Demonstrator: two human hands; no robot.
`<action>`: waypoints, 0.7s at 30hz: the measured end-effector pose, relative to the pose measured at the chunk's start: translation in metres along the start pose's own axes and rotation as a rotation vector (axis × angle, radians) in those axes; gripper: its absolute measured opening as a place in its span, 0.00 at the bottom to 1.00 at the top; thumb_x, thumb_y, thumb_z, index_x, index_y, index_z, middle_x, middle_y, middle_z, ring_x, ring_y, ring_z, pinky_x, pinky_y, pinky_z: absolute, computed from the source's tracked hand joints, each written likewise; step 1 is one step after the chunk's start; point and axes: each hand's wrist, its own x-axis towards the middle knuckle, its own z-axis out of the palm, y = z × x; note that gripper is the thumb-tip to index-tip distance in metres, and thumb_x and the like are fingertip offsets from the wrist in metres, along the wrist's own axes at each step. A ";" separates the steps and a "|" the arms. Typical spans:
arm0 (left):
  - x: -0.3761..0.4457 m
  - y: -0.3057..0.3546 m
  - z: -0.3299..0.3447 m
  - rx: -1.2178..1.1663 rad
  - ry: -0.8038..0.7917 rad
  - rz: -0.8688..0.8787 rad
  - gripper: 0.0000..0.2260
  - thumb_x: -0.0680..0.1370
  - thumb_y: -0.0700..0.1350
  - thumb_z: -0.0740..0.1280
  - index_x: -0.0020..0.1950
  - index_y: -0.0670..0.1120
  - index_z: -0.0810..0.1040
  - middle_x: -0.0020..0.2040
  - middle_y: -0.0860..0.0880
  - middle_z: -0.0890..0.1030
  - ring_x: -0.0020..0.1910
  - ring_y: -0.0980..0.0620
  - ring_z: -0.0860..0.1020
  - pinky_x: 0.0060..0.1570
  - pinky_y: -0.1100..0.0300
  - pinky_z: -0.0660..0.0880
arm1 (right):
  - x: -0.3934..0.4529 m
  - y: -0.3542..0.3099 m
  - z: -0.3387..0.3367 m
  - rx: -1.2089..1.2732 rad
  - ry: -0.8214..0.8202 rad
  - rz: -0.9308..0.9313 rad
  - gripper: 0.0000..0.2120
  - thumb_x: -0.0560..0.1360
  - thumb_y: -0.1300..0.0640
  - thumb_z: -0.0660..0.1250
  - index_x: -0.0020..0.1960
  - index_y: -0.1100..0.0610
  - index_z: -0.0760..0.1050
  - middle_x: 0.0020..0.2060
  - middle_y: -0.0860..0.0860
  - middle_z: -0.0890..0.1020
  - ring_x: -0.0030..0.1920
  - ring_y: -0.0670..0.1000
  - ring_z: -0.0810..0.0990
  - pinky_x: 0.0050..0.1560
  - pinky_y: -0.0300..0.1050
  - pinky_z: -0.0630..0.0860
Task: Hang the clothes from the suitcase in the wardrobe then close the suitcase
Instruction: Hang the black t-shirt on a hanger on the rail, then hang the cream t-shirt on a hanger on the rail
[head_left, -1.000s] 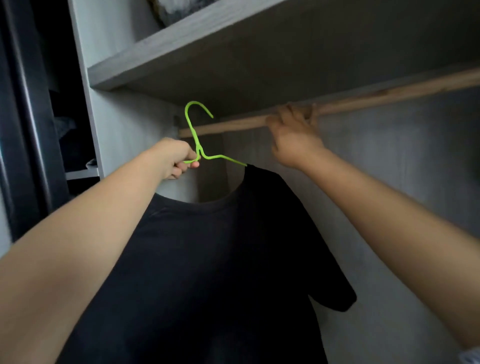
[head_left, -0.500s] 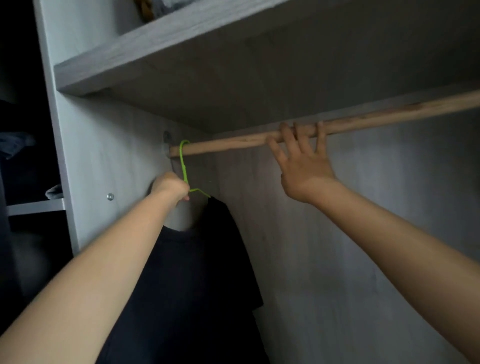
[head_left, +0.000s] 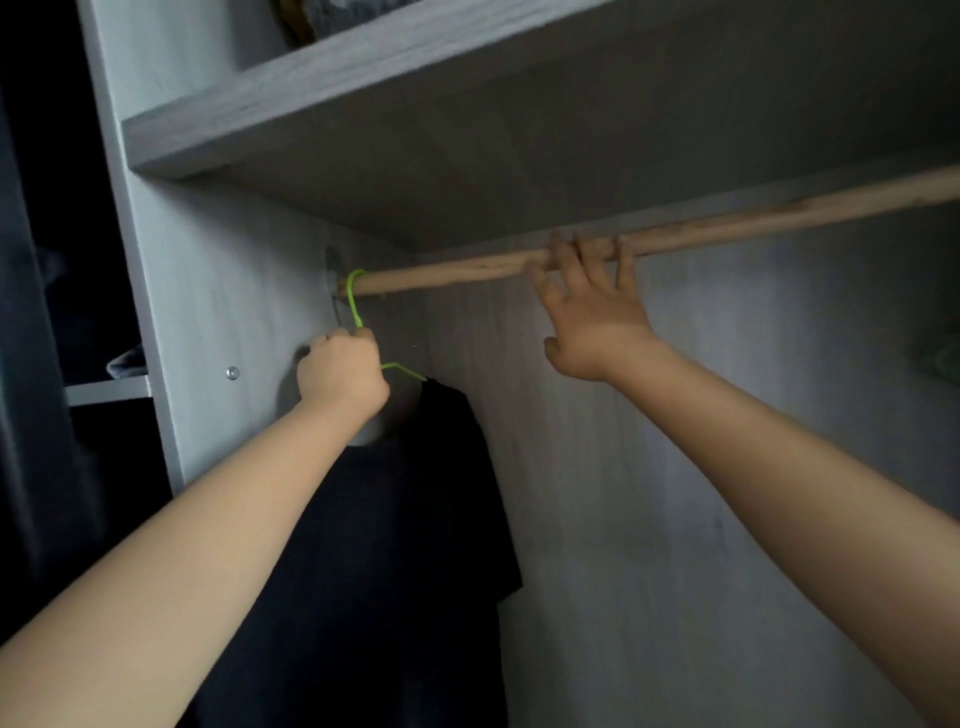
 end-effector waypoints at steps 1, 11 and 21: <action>-0.002 0.001 -0.005 0.024 0.011 0.030 0.17 0.75 0.37 0.61 0.64 0.38 0.69 0.61 0.37 0.72 0.62 0.38 0.69 0.53 0.50 0.71 | -0.001 0.001 -0.003 0.044 0.010 -0.010 0.35 0.76 0.51 0.59 0.76 0.54 0.44 0.75 0.56 0.42 0.75 0.57 0.38 0.70 0.62 0.34; -0.092 0.031 -0.057 0.200 0.045 0.134 0.16 0.74 0.34 0.61 0.62 0.42 0.73 0.59 0.40 0.74 0.61 0.40 0.70 0.54 0.51 0.70 | -0.069 0.010 -0.018 0.428 -0.041 -0.120 0.29 0.75 0.55 0.62 0.73 0.56 0.57 0.75 0.54 0.53 0.74 0.56 0.52 0.72 0.58 0.54; -0.300 -0.017 -0.074 0.317 -0.218 -0.111 0.15 0.74 0.34 0.59 0.59 0.41 0.73 0.56 0.42 0.75 0.57 0.42 0.71 0.44 0.55 0.66 | -0.209 -0.061 -0.047 0.600 -0.177 -0.537 0.23 0.76 0.55 0.59 0.70 0.56 0.63 0.72 0.54 0.61 0.72 0.56 0.59 0.69 0.55 0.57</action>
